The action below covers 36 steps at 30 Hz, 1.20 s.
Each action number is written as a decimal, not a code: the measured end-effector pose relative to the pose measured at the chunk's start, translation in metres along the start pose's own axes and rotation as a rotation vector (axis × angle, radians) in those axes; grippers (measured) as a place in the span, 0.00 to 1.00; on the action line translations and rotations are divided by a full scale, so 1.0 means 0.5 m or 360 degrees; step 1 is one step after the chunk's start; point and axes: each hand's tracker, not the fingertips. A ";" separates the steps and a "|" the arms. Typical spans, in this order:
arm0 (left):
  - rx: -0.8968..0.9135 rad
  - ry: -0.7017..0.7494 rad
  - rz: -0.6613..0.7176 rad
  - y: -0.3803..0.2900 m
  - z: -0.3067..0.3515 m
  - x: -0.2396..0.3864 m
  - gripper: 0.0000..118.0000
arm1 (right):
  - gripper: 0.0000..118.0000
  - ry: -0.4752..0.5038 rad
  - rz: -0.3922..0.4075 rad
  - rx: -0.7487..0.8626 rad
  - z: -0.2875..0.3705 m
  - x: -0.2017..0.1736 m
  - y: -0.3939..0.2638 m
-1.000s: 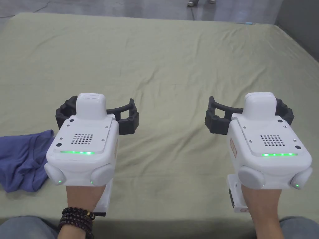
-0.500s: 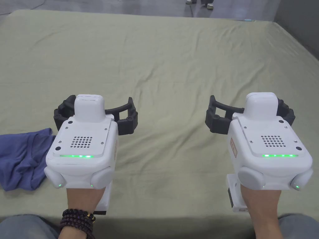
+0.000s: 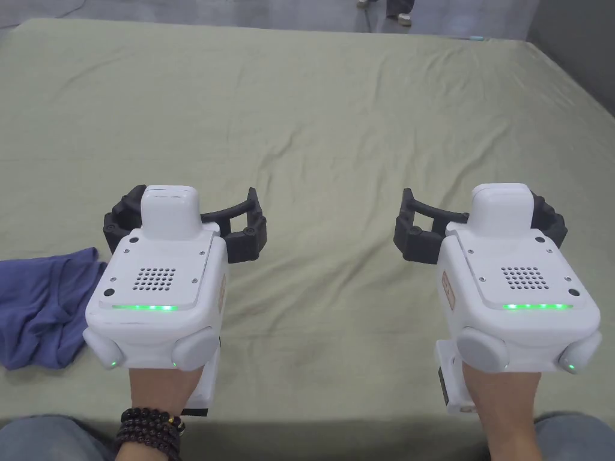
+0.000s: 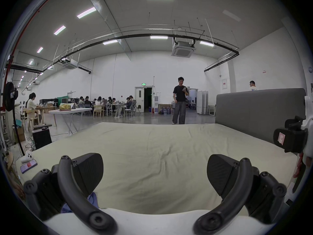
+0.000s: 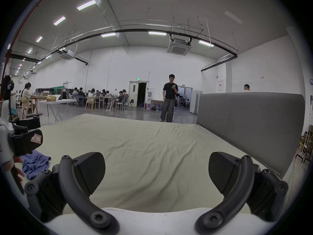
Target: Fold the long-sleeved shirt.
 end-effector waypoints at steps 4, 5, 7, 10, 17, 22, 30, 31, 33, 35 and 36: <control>0.0005 -0.0013 0.0023 -0.003 0.004 -0.001 1.00 | 1.00 -0.0016 0.0004 0.0003 0.004 0.006 0.000; 0.0018 -0.0022 0.0049 -0.003 0.005 -0.002 1.00 | 1.00 -0.0020 0.0000 0.0003 0.004 0.008 0.000; 0.0001 -0.0028 0.0063 -0.001 0.005 -0.003 1.00 | 1.00 -0.0020 -0.0013 0.0007 0.004 0.010 0.001; -0.0004 -0.0019 0.0027 -0.002 0.005 -0.001 1.00 | 1.00 -0.0013 -0.0012 0.0007 0.004 0.010 0.001; -0.0003 -0.0015 0.0014 -0.004 0.007 0.002 1.00 | 1.00 -0.0011 0.0011 0.0040 0.006 0.005 -0.003; -0.0013 -0.0010 0.0011 -0.003 0.007 0.004 1.00 | 1.00 0.0020 0.0003 0.0050 0.006 0.003 -0.005; -0.0009 0.0004 -0.0004 -0.006 0.008 0.002 1.00 | 1.00 0.0011 0.0024 0.0051 0.005 0.000 -0.009; -0.0013 0.0006 -0.0008 -0.007 0.008 0.002 1.00 | 1.00 0.0014 0.0022 0.0049 0.004 0.000 -0.009; -0.0014 -0.0001 -0.0015 -0.006 0.008 0.002 1.00 | 1.00 0.0008 0.0017 0.0049 0.005 0.000 -0.010; -0.0016 -0.0004 -0.0017 -0.006 0.008 0.002 1.00 | 1.00 0.0008 0.0017 0.0043 0.004 0.001 -0.010; -0.0014 -0.0016 -0.0011 -0.006 0.008 0.002 1.00 | 1.00 0.0009 0.0019 0.0040 0.004 0.001 -0.010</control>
